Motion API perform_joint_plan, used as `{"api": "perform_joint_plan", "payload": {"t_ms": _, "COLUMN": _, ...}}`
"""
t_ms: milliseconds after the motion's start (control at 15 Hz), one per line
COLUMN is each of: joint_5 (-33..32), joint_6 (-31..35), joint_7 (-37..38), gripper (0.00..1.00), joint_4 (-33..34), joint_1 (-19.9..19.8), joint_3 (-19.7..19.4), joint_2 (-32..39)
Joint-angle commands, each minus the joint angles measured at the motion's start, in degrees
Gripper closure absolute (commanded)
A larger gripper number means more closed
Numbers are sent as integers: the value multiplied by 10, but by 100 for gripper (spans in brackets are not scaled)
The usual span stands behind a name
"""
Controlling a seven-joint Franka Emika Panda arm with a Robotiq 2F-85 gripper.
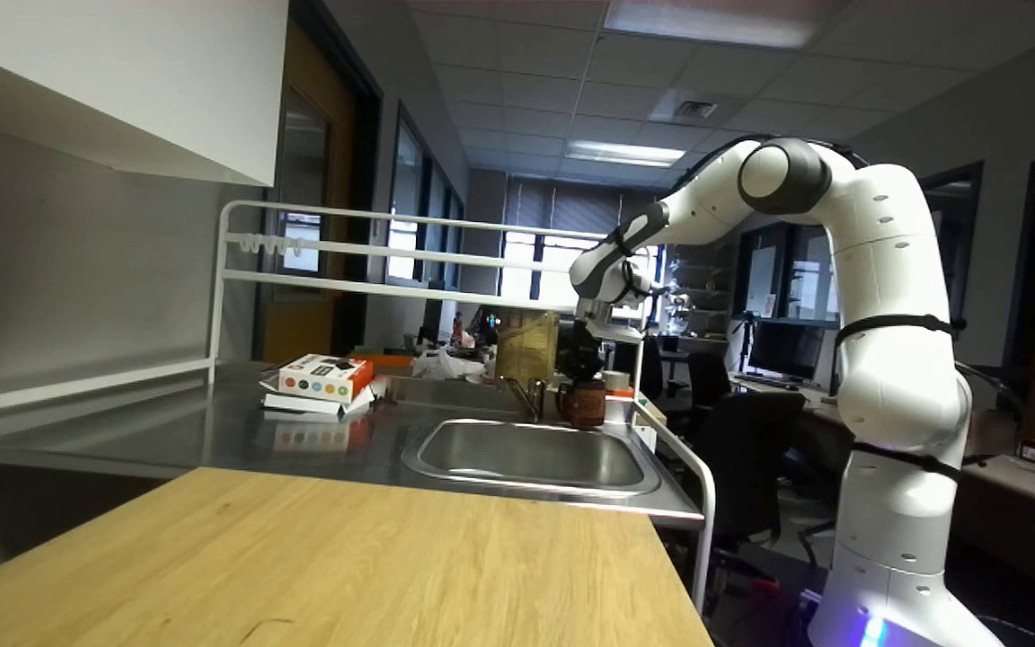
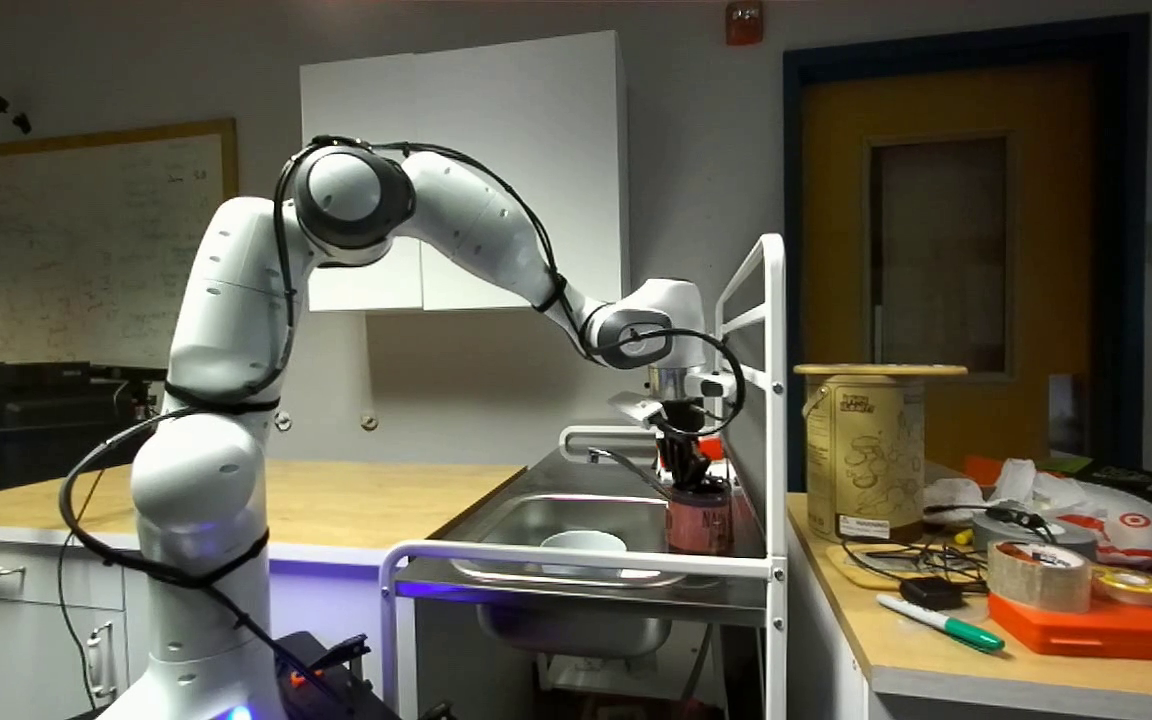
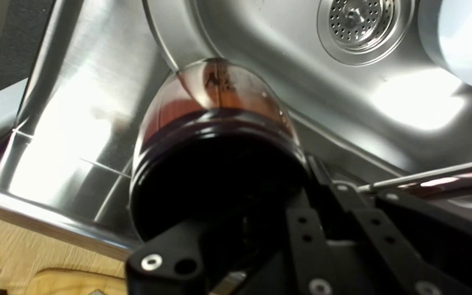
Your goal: Place the brown mug in the sink
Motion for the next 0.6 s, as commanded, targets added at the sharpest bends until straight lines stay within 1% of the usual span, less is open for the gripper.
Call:
{"api": "perform_joint_plan", "payload": {"t_ms": 0, "joint_5": 2, "joint_6": 12, "joint_7": 16, "gripper": 94, "joint_4": -103, "joint_1": 19, "joint_3": 7, "joint_2": -107}}
{"api": "perform_joint_plan", "payload": {"t_ms": 267, "joint_5": -14, "joint_6": 35, "joint_7": 23, "gripper": 94, "joint_4": -194, "joint_1": 41, "joint_3": 13, "joint_2": -174}}
{"api": "perform_joint_plan", "payload": {"t_ms": 533, "joint_5": -16, "joint_6": 88, "joint_7": 9, "gripper": 94, "joint_4": -255, "joint_1": 62, "joint_3": 26, "joint_2": -187}}
